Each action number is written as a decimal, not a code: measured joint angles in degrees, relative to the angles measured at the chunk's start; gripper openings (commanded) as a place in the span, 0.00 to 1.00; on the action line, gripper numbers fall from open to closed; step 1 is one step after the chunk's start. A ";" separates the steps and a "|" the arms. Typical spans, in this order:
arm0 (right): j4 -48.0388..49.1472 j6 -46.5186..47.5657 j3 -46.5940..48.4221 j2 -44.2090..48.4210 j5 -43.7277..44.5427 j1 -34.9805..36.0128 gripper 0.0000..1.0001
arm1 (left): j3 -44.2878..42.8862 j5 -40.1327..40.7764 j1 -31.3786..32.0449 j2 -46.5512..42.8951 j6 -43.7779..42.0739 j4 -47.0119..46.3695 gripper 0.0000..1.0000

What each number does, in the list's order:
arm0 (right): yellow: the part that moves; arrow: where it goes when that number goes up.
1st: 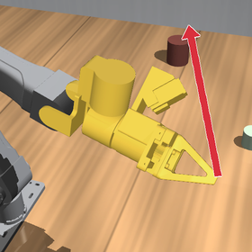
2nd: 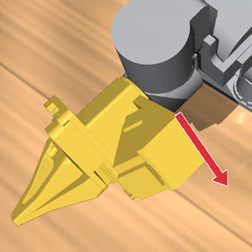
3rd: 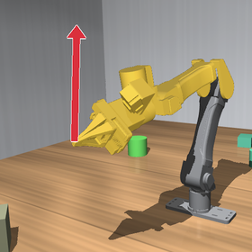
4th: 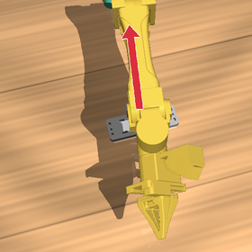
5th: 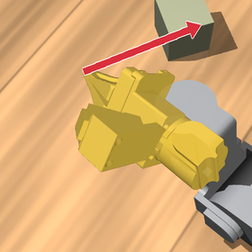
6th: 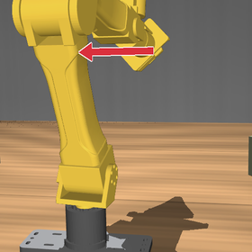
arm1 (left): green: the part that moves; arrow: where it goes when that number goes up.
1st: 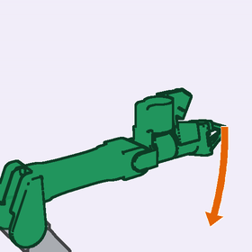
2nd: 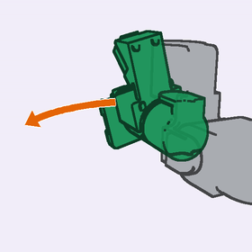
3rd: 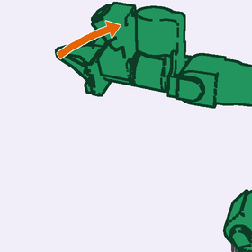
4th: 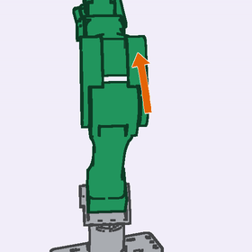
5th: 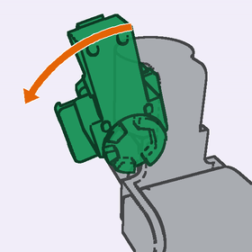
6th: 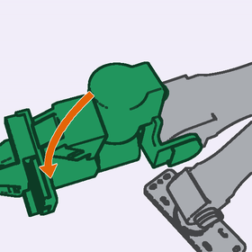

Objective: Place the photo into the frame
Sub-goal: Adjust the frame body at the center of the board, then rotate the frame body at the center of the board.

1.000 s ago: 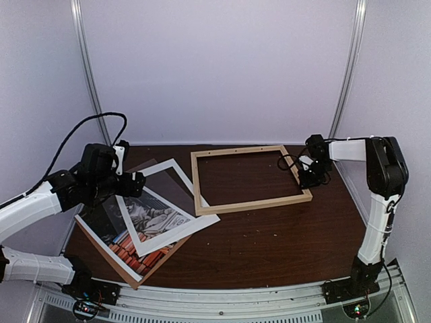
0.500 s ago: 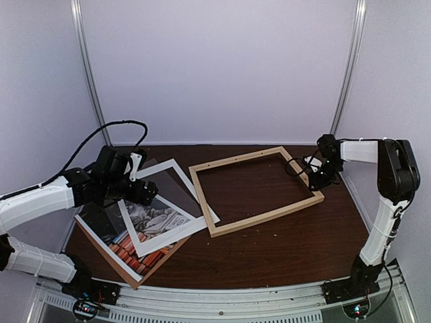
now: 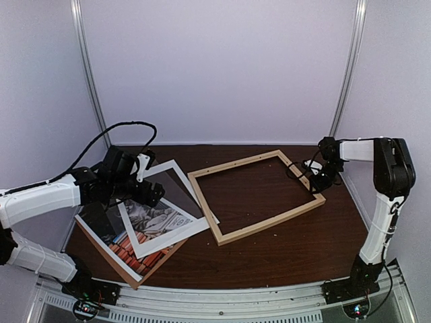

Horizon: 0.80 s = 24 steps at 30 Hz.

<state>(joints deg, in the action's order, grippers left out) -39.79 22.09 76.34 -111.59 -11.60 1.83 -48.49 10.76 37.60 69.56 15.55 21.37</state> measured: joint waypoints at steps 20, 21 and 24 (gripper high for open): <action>5.22 -25.92 -14.23 16.15 7.19 2.27 0.94 | -0.02 0.79 0.35 1.40 0.96 -1.70 0.98; 6.45 -28.28 -16.46 17.90 7.23 3.28 0.94 | -0.02 0.79 0.35 1.49 1.05 -1.73 0.98; 9.55 -35.78 -22.82 21.75 7.78 7.58 0.94 | -0.02 0.81 0.39 1.55 1.31 -1.86 0.98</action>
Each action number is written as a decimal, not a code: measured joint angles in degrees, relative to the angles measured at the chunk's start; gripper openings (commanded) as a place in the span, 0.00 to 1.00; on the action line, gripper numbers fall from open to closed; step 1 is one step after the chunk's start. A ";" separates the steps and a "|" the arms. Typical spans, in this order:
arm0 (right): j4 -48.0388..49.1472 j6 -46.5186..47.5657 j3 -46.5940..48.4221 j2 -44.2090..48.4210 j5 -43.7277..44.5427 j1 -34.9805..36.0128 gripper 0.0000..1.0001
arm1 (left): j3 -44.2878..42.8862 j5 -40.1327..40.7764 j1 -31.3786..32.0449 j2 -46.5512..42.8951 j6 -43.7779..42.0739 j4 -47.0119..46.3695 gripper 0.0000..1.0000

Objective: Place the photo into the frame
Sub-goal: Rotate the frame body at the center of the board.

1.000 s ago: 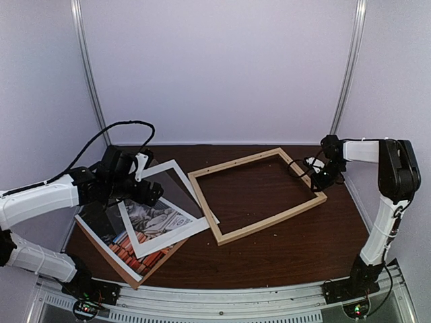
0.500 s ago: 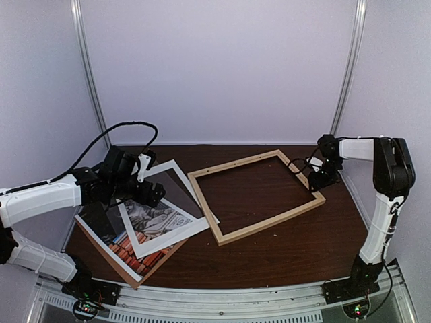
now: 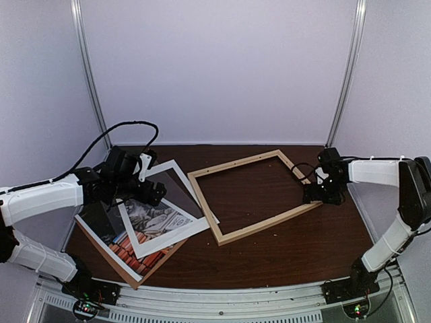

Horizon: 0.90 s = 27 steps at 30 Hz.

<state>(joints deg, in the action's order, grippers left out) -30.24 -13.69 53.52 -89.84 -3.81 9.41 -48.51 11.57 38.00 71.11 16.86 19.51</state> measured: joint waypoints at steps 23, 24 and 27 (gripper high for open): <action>11.34 -22.51 -4.96 -4.52 9.31 6.38 0.72 | 0.31 0.35 0.00 -3.10 2.80 0.09 0.98; 10.95 -22.56 -4.55 -5.05 9.46 6.27 0.68 | 0.37 0.39 0.00 -3.10 2.89 0.07 0.98; 9.62 -22.21 -3.15 -6.16 9.60 5.55 0.60 | 0.46 0.44 0.00 -3.13 3.06 0.15 0.98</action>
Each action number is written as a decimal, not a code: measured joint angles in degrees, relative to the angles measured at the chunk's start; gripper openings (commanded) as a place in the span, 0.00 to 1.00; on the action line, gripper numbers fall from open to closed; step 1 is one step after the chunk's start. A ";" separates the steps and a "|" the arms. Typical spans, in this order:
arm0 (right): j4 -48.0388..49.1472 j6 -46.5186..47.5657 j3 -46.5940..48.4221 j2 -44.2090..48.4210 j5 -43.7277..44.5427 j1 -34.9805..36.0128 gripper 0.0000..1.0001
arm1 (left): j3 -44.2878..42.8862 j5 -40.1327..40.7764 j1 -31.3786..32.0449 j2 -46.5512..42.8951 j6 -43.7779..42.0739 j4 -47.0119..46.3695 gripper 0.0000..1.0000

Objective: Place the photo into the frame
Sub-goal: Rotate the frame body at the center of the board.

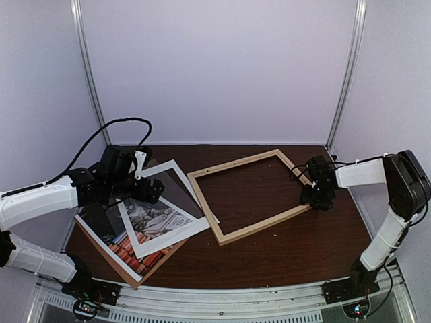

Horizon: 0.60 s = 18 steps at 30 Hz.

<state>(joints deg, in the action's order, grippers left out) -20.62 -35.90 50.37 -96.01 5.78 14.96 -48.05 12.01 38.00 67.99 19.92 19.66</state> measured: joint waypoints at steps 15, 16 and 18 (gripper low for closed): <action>-5.75 11.32 10.69 -4.72 -2.49 -16.22 0.40 | 0.48 1.70 0.00 -0.70 -0.37 0.11 0.98; -6.54 12.57 11.96 -5.44 -3.32 -17.40 0.39 | 0.48 1.81 0.00 -0.68 -0.50 0.11 0.98; -7.91 14.73 14.34 -6.84 -3.87 -19.23 0.41 | 0.48 2.08 0.00 -0.55 -0.72 0.11 0.98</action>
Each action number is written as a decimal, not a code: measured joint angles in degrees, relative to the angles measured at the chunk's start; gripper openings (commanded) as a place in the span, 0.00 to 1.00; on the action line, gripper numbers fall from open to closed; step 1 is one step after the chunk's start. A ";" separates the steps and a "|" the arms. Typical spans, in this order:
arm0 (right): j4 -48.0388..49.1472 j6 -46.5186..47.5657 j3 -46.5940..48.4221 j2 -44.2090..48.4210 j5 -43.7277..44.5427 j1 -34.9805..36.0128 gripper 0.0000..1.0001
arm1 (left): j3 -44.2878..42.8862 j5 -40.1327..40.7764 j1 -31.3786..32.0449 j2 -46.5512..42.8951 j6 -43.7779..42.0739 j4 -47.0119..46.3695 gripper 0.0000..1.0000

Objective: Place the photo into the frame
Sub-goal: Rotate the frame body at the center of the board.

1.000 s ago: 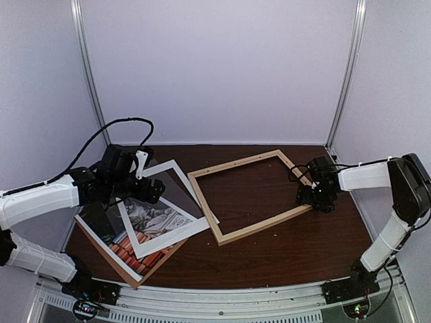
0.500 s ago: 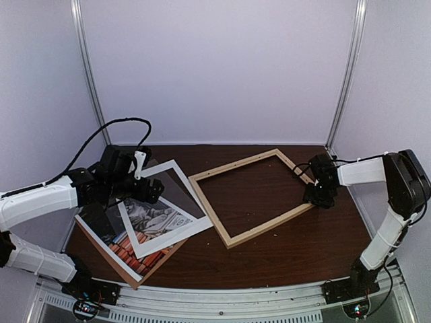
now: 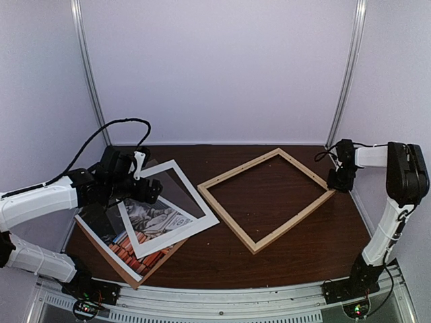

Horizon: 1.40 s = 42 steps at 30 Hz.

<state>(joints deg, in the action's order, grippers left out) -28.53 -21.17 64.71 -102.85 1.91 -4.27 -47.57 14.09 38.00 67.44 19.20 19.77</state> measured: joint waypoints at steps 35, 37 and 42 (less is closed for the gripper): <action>6.69 -13.57 -14.86 8.63 -1.55 14.88 0.57 | -1.53 -1.01 0.00 4.85 -0.63 0.07 0.98; 6.32 -12.90 -14.73 8.31 -0.81 14.64 0.53 | -1.53 -1.03 0.00 4.85 -0.63 0.07 0.98; 5.62 -10.56 -13.49 6.91 -0.63 12.31 0.45 | -1.51 -1.03 0.00 4.52 -0.63 0.07 0.98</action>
<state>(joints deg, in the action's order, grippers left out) -22.92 -31.73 51.22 -95.94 1.28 8.03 -49.08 13.06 38.00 71.96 18.57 19.84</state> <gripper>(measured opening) 0.491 0.977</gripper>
